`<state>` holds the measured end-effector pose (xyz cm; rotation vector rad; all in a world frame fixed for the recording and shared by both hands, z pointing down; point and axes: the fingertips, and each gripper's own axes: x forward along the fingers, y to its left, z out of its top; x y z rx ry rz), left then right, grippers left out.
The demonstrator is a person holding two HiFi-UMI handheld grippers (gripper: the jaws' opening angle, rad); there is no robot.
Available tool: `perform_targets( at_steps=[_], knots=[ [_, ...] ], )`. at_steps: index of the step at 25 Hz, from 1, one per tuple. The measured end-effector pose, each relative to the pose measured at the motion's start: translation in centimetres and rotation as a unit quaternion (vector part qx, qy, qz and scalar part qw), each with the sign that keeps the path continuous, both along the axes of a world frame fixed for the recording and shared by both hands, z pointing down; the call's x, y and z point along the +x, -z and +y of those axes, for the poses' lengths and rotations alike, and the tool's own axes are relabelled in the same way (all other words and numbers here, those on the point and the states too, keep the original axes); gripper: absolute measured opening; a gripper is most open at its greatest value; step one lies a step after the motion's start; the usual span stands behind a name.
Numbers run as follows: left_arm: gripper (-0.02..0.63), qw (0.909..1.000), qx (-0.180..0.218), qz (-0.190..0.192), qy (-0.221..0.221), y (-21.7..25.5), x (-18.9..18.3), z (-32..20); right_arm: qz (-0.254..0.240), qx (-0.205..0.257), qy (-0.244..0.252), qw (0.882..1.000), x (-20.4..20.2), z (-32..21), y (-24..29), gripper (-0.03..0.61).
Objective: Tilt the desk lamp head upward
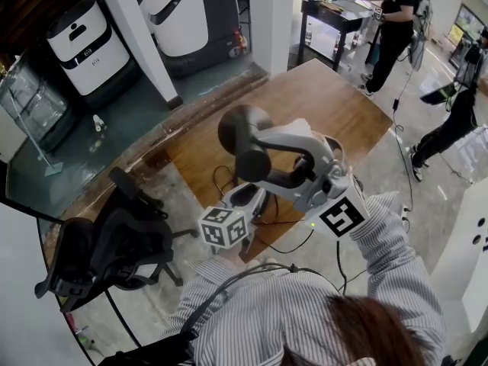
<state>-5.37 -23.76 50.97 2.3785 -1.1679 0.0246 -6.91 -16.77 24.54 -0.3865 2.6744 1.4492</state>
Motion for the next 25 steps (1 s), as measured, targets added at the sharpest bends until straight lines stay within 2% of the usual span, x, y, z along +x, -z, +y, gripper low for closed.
perform_targets(
  at_steps=[4,9,12,17,25],
  knots=[
    [0.103,1.0,0.0,-0.001,-0.003,0.0,0.1,0.0,-0.015,0.008,-0.009,1.0,0.1,0.2,-0.1,0.199],
    [0.103,1.0,-0.003,0.002,0.002,-0.1,-0.1,-0.1,-0.007,0.053,-0.032,0.998,-0.1,0.7,-1.1,0.198],
    [0.103,1.0,-0.005,0.004,-0.001,0.0,-0.1,0.0,-0.001,0.064,-0.058,0.996,0.3,0.5,-1.9,0.197],
    [0.103,0.9999,-0.008,0.001,-0.006,0.0,0.2,0.0,-0.027,0.088,-0.059,0.994,0.3,1.3,-1.8,0.198],
    [0.103,0.9998,-0.01,0.007,-0.016,0.0,0.3,-0.2,-0.022,0.135,-0.091,0.986,0.5,1.3,-2.9,0.198]
  ],
)
